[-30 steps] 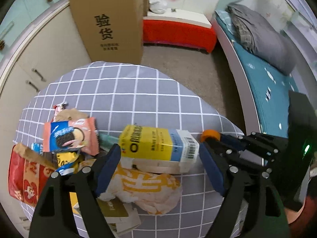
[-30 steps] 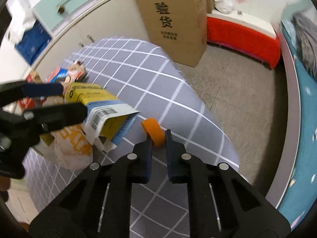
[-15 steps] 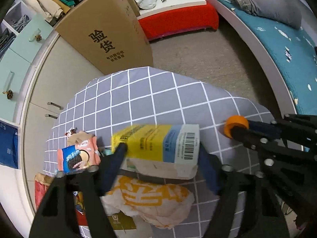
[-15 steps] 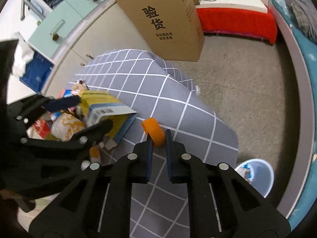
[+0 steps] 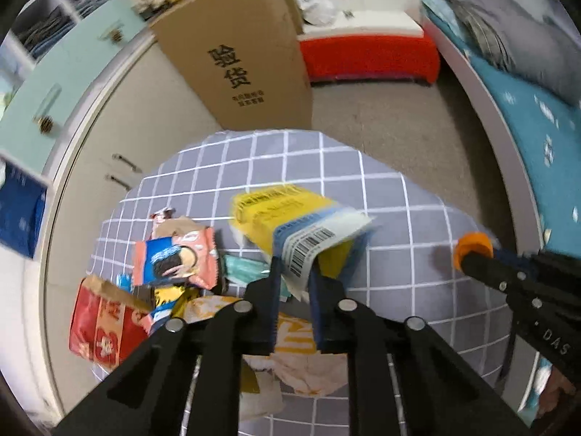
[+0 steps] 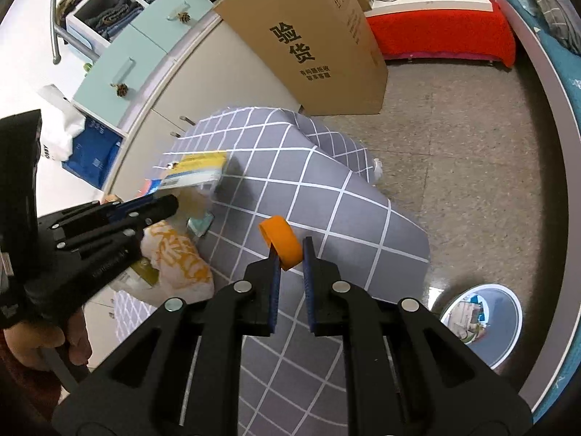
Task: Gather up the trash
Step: 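Carry the yellow carton and orange cap in both grippers over the blue bucket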
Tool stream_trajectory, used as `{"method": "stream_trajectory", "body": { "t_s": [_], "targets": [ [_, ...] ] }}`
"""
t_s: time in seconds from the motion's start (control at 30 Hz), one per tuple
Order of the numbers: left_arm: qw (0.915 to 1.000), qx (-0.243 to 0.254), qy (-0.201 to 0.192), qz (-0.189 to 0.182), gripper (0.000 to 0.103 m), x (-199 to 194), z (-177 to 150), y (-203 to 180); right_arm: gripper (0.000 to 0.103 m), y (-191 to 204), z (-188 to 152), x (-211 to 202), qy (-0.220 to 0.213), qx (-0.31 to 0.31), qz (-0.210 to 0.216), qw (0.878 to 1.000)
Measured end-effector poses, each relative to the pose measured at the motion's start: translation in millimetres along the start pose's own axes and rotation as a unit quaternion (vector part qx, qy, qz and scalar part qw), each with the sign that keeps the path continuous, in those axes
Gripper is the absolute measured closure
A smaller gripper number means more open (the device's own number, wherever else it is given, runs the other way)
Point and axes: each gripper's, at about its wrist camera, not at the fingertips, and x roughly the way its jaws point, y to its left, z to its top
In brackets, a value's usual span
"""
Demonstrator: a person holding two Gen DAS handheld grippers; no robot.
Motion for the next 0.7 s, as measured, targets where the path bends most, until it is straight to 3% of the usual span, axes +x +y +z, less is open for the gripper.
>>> {"method": "stream_trajectory", "body": {
  "t_s": [0.1,0.3,0.47,0.7],
  "targets": [
    [0.9974,-0.052,-0.01,-0.049,0.101,-11,1,14,0.091,-3,-1,-7,-0.004,0.004,0.01,1.0],
    [0.9906,-0.101,-0.01,-0.092,0.101,-25,-8,13,0.091,-9,-5,-22,-0.008,0.009,0.026,1.0],
    [0.9894,-0.079,-0.026,-0.119,0.101,-45,-6,-20,0.091,-25,-11,-47,-0.023,0.03,0.024,0.999],
    [0.9825,-0.002,-0.01,-0.186,0.101,-50,-10,-124,0.091,-94,-42,-103,-0.056,0.105,-0.031,0.992]
  ]
}}
